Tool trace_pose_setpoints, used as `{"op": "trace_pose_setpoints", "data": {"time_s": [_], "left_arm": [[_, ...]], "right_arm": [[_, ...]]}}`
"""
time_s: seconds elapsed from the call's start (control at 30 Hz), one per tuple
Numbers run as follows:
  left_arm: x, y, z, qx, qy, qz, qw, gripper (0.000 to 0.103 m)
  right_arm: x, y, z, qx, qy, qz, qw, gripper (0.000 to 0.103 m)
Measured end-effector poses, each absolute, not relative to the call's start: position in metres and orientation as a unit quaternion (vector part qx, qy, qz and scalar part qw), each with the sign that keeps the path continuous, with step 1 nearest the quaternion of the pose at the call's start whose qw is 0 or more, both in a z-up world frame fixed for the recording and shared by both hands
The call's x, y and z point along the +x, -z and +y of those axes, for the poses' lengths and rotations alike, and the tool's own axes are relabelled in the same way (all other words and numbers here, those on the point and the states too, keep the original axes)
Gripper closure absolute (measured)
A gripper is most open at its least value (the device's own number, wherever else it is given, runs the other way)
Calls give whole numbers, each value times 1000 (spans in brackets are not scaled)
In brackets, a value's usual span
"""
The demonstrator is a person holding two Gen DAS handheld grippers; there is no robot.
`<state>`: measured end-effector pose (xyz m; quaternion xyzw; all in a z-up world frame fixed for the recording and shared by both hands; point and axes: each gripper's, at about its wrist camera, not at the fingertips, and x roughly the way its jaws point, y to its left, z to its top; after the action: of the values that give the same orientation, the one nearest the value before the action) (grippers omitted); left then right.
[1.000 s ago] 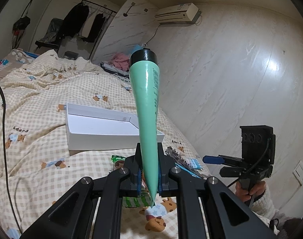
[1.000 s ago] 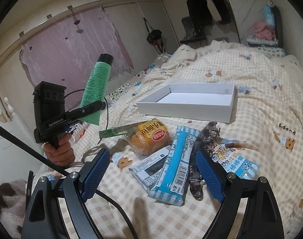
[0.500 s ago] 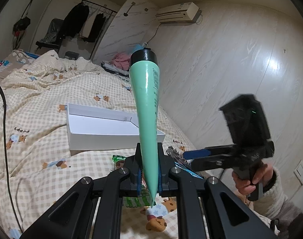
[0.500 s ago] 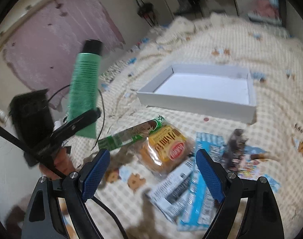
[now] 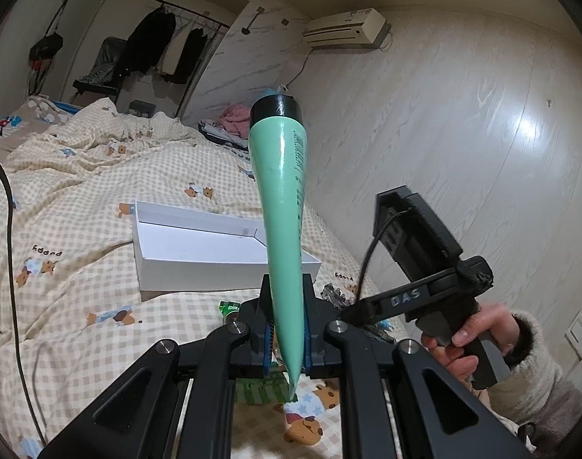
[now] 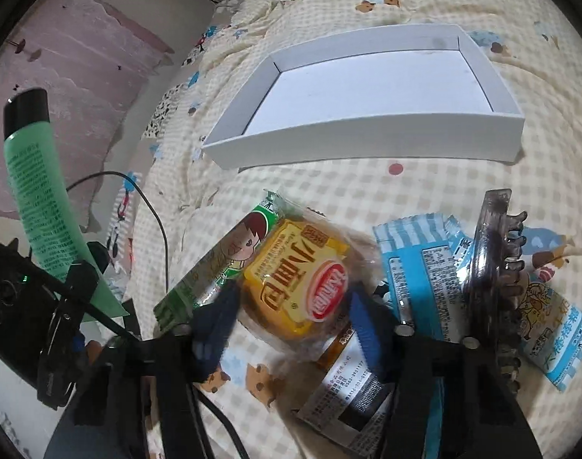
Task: Organize objects
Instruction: 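Grasp the wrapped bread bun with the right gripper and lift it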
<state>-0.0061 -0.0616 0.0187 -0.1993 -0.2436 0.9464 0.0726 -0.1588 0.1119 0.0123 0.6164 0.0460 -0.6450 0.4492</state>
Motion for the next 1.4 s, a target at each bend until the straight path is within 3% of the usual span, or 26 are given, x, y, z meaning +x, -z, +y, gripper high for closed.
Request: {"op": "trace_pose_setpoints", "data": {"time_s": [0.33, 0.83, 1.1, 1.4], "left_arm": [[-6, -20, -62, -200, -947, -242, 73, 90], [-9, -24, -61, -208, -949, -229, 66, 90], [-14, -52, -66, -194, -951, -232, 60, 90], [-42, -100, -80, -175, -960, -215, 37, 90]], "right_arm": [[-144, -29, 111, 585, 653, 64, 476, 61], [-125, -53, 133, 527, 678, 81, 506, 67], [-126, -77, 168, 473, 672, 12, 570, 68], [-139, -130, 172, 374, 706, 2, 602, 68]]}}
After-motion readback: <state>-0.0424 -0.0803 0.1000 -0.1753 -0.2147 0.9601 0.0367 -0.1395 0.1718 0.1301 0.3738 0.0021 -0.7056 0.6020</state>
